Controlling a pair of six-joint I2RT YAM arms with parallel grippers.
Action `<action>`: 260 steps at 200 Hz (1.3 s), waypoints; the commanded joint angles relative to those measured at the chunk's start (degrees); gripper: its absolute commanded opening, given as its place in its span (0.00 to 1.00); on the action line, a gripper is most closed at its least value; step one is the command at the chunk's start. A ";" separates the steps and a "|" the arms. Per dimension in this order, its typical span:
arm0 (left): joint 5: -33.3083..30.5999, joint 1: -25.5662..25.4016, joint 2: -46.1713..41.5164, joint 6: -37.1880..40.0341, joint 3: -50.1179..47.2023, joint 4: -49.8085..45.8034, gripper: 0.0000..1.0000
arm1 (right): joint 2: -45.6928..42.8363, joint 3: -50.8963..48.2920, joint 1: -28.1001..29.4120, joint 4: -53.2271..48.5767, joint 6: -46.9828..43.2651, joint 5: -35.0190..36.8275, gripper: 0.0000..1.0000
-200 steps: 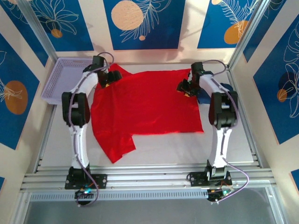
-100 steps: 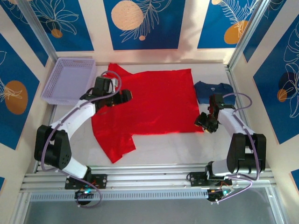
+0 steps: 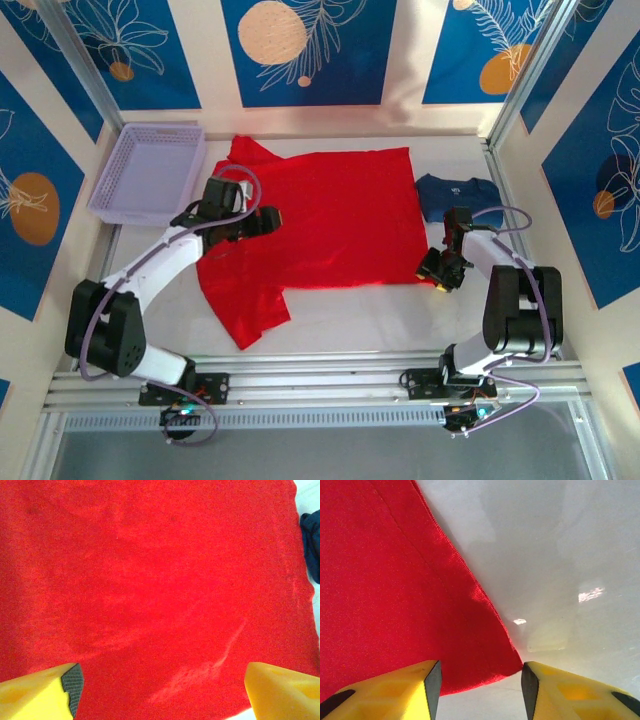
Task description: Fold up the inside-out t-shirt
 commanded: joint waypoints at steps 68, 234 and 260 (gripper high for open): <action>-3.19 -0.41 -8.29 2.75 -5.01 -5.47 0.84 | 4.30 3.07 -1.16 -1.51 -0.03 0.48 0.35; -14.86 -16.53 -27.81 -18.05 -24.41 -35.06 0.65 | -0.10 1.53 -0.48 1.00 -0.91 -1.67 0.00; -14.53 -20.53 -27.82 -22.93 -26.66 -35.84 0.52 | 0.06 1.48 -0.40 1.53 -1.00 -2.72 0.00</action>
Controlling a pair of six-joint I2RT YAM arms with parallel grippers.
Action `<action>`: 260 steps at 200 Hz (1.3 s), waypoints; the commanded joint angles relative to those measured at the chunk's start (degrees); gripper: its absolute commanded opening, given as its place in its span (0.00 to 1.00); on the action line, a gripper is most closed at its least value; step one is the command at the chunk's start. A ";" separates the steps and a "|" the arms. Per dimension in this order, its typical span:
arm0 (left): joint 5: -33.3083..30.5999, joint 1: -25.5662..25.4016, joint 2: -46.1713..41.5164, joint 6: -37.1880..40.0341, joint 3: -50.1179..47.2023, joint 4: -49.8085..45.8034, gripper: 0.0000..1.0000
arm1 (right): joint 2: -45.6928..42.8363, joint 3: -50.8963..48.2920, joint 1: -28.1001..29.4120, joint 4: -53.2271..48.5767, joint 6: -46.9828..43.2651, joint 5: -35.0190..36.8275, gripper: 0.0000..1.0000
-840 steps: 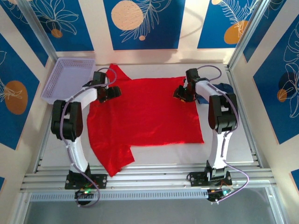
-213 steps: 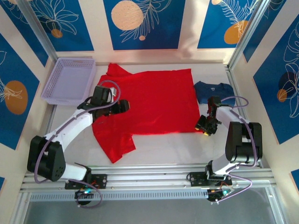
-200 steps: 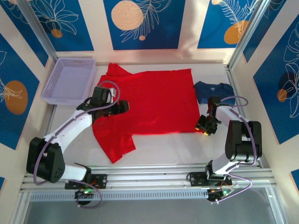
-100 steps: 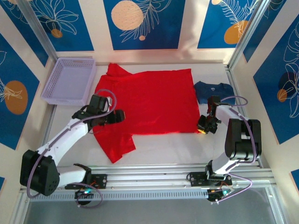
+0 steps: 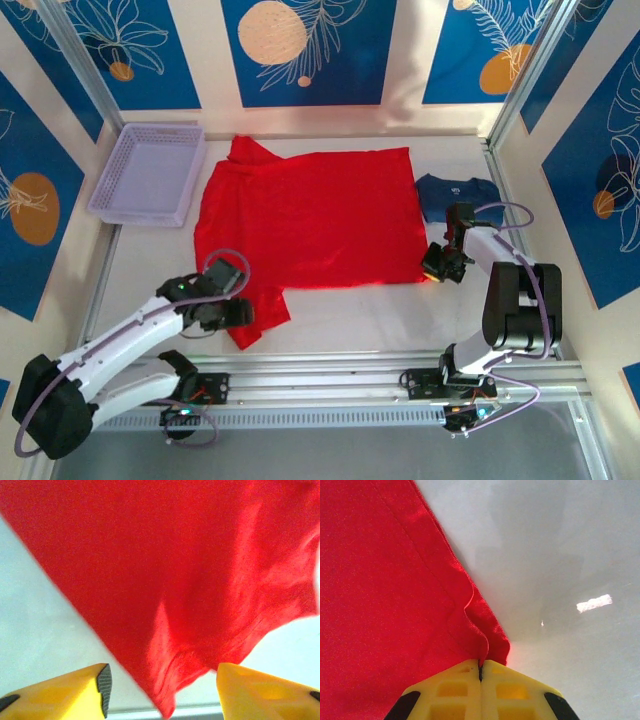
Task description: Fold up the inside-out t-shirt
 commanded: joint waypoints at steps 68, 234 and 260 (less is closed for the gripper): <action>4.67 -3.69 3.06 -8.08 -6.92 2.91 0.43 | -2.10 -0.76 0.36 0.48 -0.43 -2.60 0.00; -1.69 3.65 -5.73 -2.00 -0.24 -1.76 0.00 | -5.05 -0.12 -0.40 -0.13 -0.79 -3.42 0.00; 1.49 11.79 -4.35 4.74 4.06 -0.53 0.00 | -3.07 1.49 -0.46 0.37 -0.85 -5.10 0.00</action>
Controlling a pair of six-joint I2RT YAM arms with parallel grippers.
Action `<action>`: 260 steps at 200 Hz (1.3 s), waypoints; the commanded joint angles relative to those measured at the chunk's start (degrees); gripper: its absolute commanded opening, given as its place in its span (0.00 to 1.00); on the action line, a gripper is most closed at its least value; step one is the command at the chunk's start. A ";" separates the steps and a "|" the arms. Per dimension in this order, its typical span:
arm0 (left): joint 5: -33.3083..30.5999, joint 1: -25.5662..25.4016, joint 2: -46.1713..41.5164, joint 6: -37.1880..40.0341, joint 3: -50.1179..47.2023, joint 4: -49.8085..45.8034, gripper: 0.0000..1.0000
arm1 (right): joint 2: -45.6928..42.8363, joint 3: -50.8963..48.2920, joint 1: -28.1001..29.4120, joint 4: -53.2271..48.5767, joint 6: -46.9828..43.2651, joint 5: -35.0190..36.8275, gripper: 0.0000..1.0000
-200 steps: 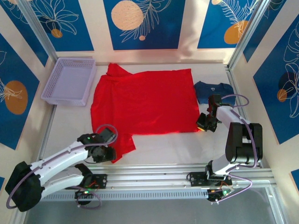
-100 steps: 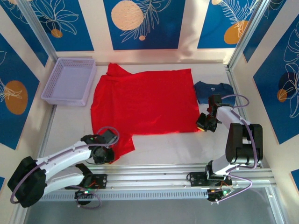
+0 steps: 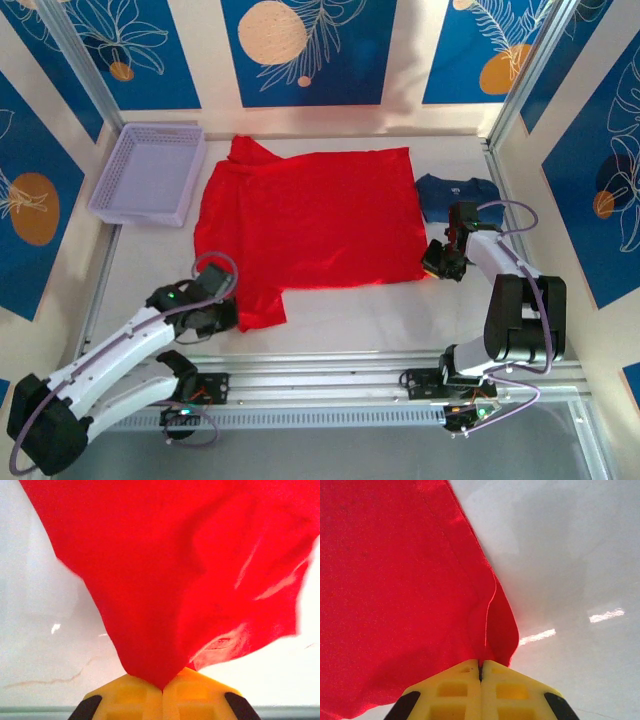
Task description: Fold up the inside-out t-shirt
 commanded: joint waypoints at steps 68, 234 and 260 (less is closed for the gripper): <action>6.67 18.15 15.82 20.36 18.91 4.73 0.00 | 7.47 10.85 -0.30 -1.39 -2.28 -2.24 0.00; 10.64 27.03 28.32 25.14 35.12 7.34 0.00 | 18.36 26.56 1.15 -3.48 -4.45 0.65 0.00; 10.77 27.30 29.36 25.18 35.92 7.75 0.00 | 19.19 28.24 1.25 -3.80 -4.67 0.72 0.00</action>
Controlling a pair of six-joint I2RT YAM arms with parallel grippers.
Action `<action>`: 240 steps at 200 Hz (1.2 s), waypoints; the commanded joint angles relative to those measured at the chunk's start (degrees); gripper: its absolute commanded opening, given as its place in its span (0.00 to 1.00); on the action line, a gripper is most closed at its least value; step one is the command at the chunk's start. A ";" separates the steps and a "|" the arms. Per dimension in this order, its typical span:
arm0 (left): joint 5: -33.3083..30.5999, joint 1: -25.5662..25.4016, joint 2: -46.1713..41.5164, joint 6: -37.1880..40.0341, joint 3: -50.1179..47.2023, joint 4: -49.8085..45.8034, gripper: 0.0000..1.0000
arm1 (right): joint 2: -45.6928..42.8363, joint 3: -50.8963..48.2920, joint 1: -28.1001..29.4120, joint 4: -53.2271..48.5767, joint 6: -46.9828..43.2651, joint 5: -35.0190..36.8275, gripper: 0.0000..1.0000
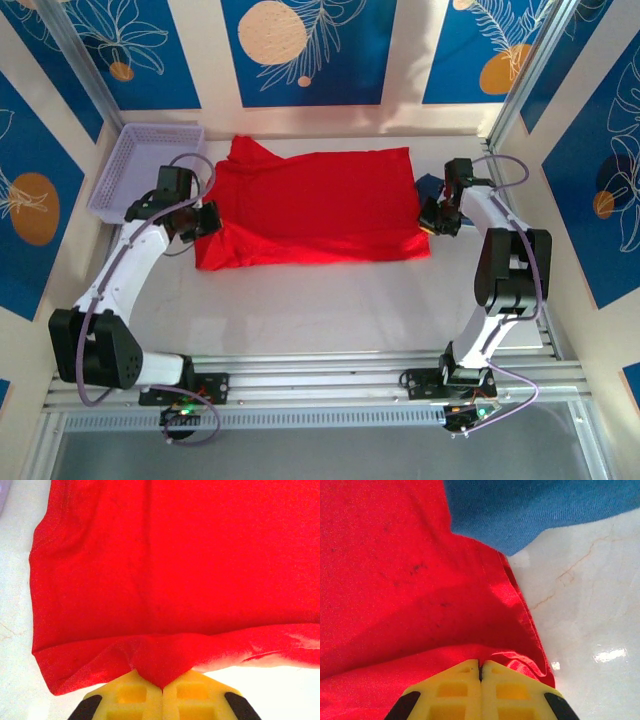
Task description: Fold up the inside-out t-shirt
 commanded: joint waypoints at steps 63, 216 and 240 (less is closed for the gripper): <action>1.72 1.79 3.32 1.51 4.02 1.03 0.00 | 3.30 6.06 0.48 -2.16 -1.66 0.95 0.00; 1.69 4.63 9.54 1.73 7.28 2.38 0.00 | 9.35 13.99 2.01 -4.03 -2.51 2.04 0.00; 1.89 4.89 11.30 1.43 8.14 2.67 0.00 | 10.59 15.52 2.08 -4.14 -2.71 2.07 0.00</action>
